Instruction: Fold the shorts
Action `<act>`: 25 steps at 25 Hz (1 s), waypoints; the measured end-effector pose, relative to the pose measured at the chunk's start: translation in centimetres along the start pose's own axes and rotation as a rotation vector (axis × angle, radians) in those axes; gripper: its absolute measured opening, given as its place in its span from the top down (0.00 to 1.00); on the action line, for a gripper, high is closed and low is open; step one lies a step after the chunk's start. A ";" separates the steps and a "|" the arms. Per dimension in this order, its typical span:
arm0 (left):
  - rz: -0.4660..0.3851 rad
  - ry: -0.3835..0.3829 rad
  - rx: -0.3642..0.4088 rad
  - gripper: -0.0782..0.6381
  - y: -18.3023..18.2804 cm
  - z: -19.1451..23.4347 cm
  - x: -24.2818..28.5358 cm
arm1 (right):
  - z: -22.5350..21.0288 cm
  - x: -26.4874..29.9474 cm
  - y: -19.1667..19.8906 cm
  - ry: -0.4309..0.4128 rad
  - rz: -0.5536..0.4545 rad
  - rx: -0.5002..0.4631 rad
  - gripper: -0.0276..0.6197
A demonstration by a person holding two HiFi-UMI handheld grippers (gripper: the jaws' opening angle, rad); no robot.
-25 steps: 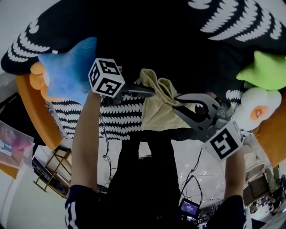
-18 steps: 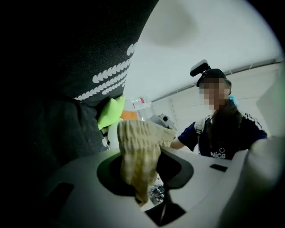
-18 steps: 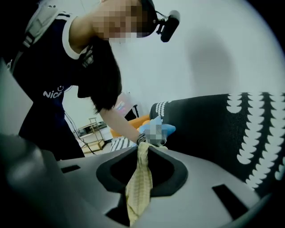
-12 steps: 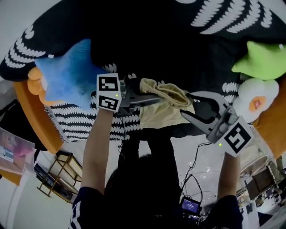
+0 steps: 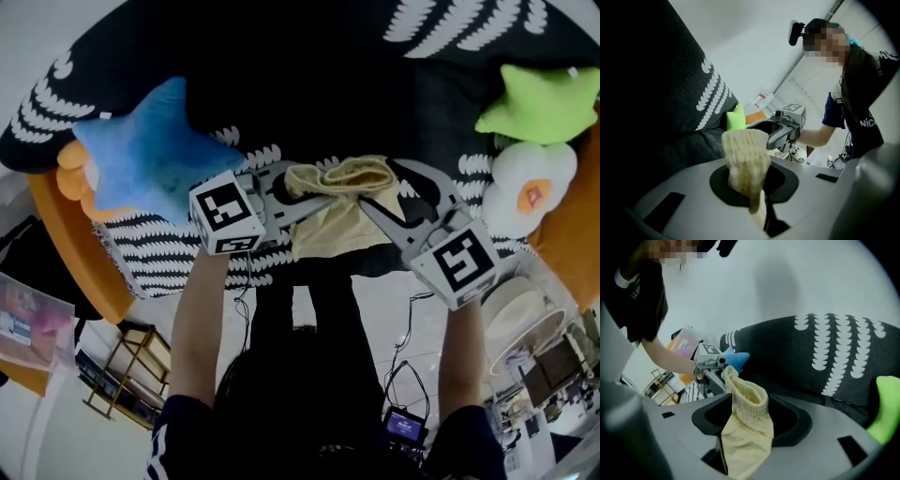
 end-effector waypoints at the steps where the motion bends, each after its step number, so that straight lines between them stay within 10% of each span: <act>1: 0.000 -0.007 0.004 0.85 0.1 -0.2 0.1 | 0.3 0.2 0.1 0.026 0.024 0.010 0.58; 6: 0.019 -0.059 -0.007 0.79 0.6 -1.0 0.4 | 1.4 0.2 0.3 0.074 0.042 0.005 0.82; 9: 0.087 -0.088 -0.032 0.38 1.1 -0.7 -0.7 | 3.2 -0.9 -0.1 0.014 0.039 -0.198 0.83; 12: 0.178 -0.070 0.007 0.38 1.3 -0.5 -3.2 | 5.2 -2.4 -0.3 -0.149 0.007 -0.350 0.83; 17: 0.337 0.194 0.183 0.40 -1.4 -2.5 -5.3 | 6.7 -3.5 -0.5 -0.392 0.034 -0.402 0.83; 21: 0.464 0.300 0.326 0.47 -2.3 -4.1 -2.9 | 7.8 -3.8 -1.1 -0.440 0.039 -0.390 0.83; 25: 0.462 0.326 0.326 0.78 -2.0 -4.2 -2.1 | 7.7 -3.7 -1.2 -0.410 0.047 -0.406 0.83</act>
Point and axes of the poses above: the fingertips, and each gripper's own axes: x forward along the fingers, z to its left, y out of its underside, the point moved 10 cm from there along -x, backward along the fingers, and after that the axes turned 10 degrees about z, right-handed, at the moved point
